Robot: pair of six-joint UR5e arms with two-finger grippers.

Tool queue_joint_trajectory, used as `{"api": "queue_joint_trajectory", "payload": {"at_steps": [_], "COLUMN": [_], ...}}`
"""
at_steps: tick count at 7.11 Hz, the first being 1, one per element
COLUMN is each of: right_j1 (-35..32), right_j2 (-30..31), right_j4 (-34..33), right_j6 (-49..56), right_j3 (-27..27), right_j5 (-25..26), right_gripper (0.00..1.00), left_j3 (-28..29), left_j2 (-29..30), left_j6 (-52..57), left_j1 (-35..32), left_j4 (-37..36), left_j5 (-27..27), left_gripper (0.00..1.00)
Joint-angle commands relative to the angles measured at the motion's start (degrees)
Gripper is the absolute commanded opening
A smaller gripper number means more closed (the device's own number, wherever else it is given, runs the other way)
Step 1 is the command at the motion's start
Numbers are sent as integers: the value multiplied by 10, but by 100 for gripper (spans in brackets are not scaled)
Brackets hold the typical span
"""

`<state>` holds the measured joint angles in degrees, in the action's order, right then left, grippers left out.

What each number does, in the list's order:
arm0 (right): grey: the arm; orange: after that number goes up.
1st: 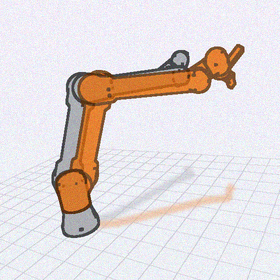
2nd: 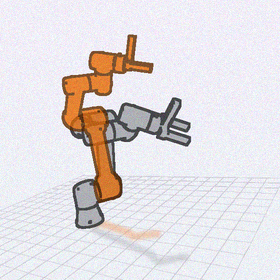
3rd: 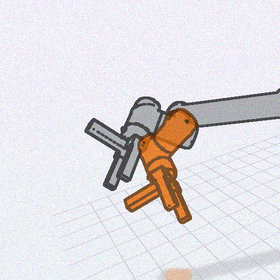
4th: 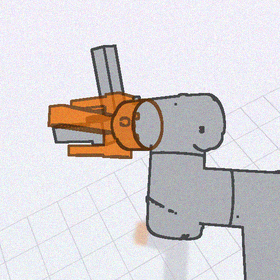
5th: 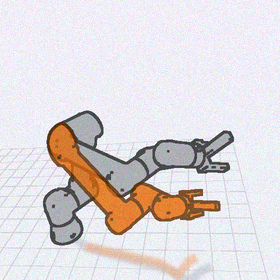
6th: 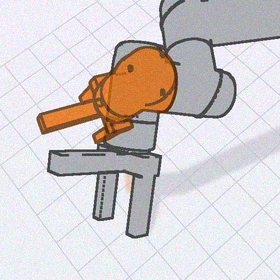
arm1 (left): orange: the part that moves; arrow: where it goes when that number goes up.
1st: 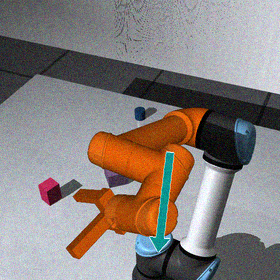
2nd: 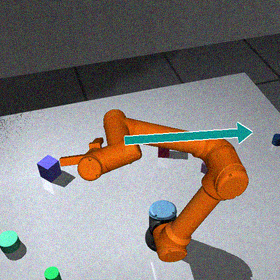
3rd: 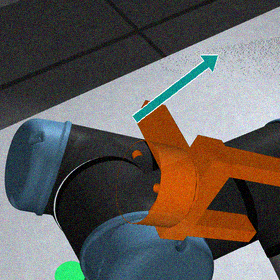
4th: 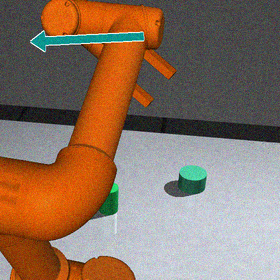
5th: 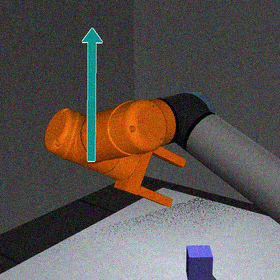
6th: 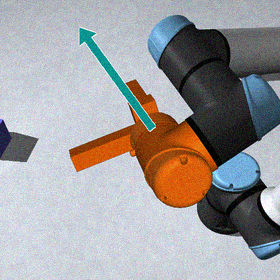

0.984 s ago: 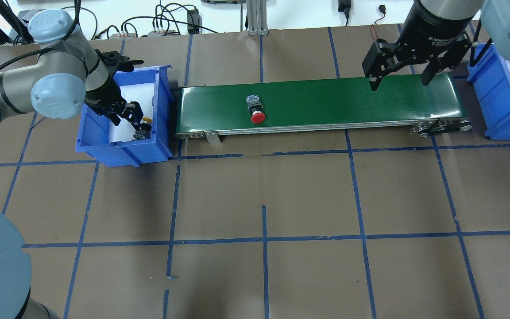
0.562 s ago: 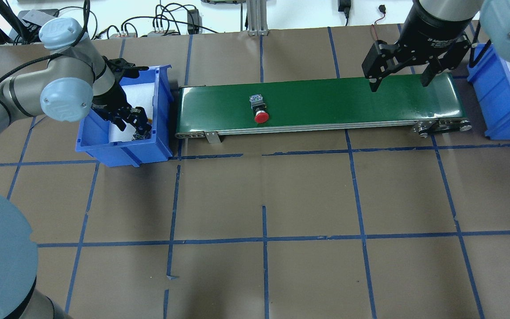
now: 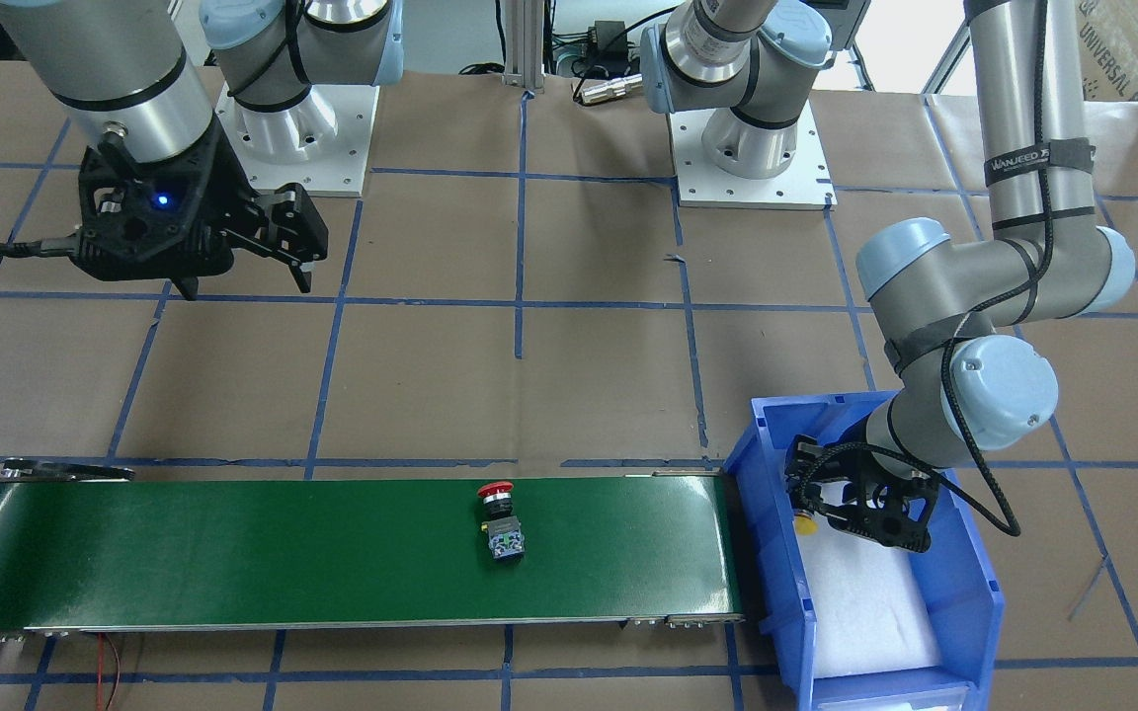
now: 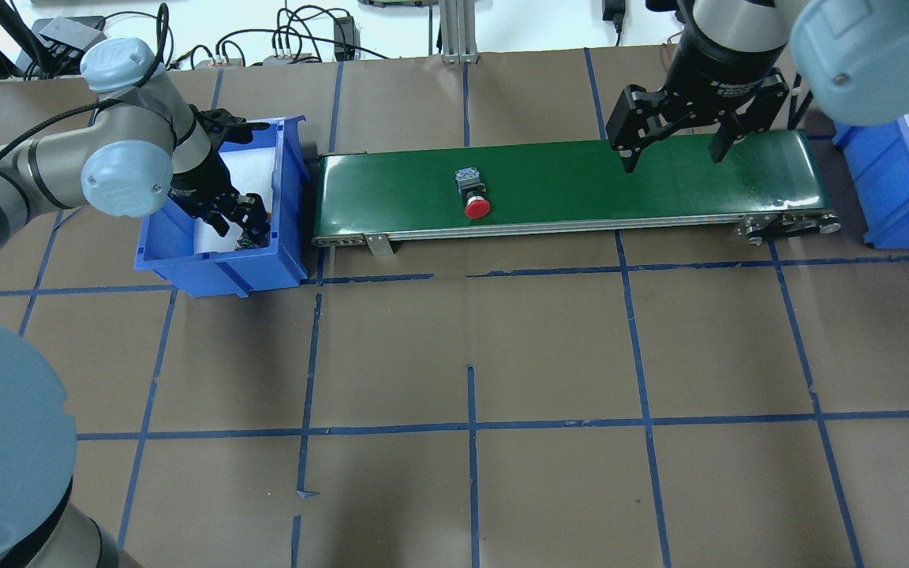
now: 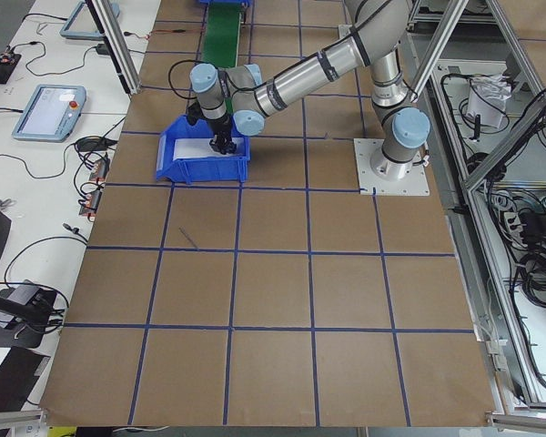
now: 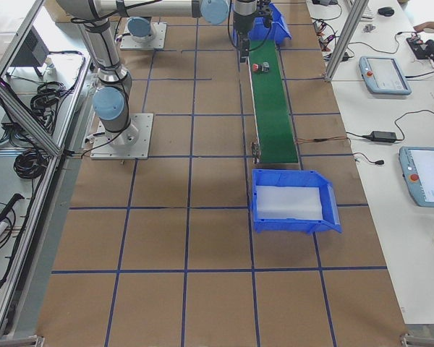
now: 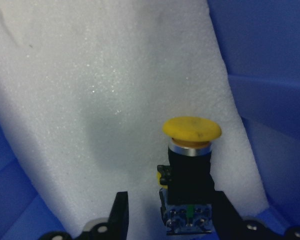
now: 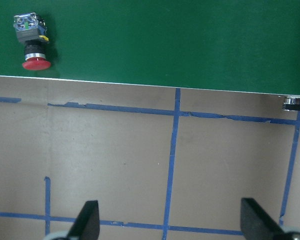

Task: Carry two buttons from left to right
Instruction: 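Lower the left gripper onto the yellow-capped button while the right arm reaches toward the belt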

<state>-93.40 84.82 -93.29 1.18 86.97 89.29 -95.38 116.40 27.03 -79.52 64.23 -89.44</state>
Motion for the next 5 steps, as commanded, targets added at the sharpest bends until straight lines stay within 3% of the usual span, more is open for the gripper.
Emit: {"api": "queue_joint_trajectory", "payload": {"at_steps": [1, 5], "right_j1": [-40, -43], "right_j2": [-36, -125], "right_j4": [-50, -111], "right_j6": [-71, -144], "right_j3": [-2, -47], "right_j5": [-1, -2], "right_gripper": [100, 100], "left_j3": [1, 5], "left_j2": [1, 2], "left_j6": [-14, -15], "left_j1": [-4, -5], "left_j4": [-1, -1], "left_j5": [1, 0], "left_gripper": [65, 64]}}
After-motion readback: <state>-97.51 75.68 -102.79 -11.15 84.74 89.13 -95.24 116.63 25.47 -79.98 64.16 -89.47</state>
